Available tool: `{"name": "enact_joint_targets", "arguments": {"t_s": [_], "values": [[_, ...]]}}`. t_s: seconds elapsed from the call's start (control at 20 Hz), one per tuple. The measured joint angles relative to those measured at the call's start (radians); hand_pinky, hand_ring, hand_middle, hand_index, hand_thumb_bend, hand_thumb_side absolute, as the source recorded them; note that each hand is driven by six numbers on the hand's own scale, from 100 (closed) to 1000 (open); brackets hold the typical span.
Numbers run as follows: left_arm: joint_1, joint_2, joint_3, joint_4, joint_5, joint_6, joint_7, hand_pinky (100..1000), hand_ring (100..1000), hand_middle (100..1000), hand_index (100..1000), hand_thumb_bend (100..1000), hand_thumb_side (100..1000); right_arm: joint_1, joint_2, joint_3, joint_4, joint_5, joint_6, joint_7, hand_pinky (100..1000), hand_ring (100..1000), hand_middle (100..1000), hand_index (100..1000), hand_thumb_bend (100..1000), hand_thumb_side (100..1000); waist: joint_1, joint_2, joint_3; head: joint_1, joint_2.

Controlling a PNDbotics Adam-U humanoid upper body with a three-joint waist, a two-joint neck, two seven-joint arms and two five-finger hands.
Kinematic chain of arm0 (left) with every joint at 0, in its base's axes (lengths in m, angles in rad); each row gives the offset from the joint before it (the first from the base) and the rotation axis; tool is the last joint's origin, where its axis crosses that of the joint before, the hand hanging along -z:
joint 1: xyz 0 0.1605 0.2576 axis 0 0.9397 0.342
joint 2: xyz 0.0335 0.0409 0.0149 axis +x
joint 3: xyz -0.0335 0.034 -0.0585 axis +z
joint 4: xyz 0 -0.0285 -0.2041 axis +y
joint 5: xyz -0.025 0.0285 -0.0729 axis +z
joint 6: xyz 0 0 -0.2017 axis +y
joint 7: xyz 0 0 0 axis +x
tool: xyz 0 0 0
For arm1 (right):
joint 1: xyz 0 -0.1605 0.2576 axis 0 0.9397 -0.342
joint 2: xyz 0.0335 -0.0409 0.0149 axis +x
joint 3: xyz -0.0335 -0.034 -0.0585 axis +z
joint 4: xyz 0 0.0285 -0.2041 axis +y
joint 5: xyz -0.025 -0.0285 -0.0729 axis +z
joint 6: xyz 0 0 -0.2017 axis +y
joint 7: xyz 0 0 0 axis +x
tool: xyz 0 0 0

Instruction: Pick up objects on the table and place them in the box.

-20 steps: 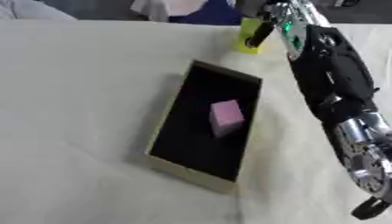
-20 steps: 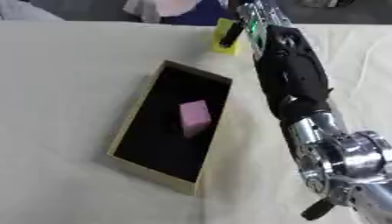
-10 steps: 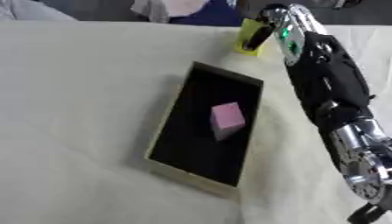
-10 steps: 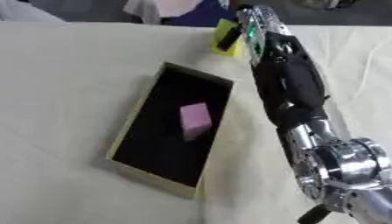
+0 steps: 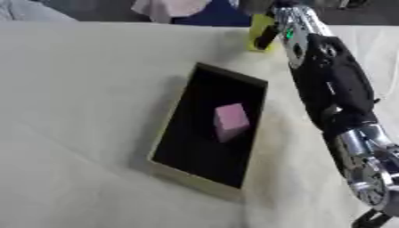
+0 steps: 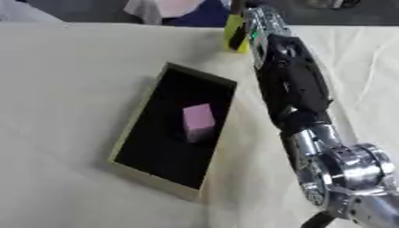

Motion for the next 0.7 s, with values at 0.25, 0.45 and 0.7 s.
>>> {"name": "enact_joint_targets", "arguments": {"t_s": [0.25,0.45,0.7], "values": [[0.001,0.000,0.000,0.000,0.000,0.001,-0.001,684,746,756,846,287,707,-0.004,-0.011,0.031,-0.012,-0.031,-0.039,-0.041,778,644,413,612,100,100,-0.003,-0.018,-0.008,0.004,0.006],[0.002,0.001,0.001,0.000,0.000,0.001,-0.001,685,747,756,846,292,702,-0.013,-0.052,0.094,-0.043,-0.083,-0.119,-0.050,767,638,413,611,100,100,-0.009,-0.038,-0.019,0.008,0.022],[0.006,0.004,0.003,0.000,0.000,-0.001,0.001,686,747,756,846,296,697,0.023,-0.120,0.215,-0.137,-0.243,-0.272,-0.024,753,631,413,607,100,100,-0.015,-0.053,-0.032,0.019,0.038]]}}
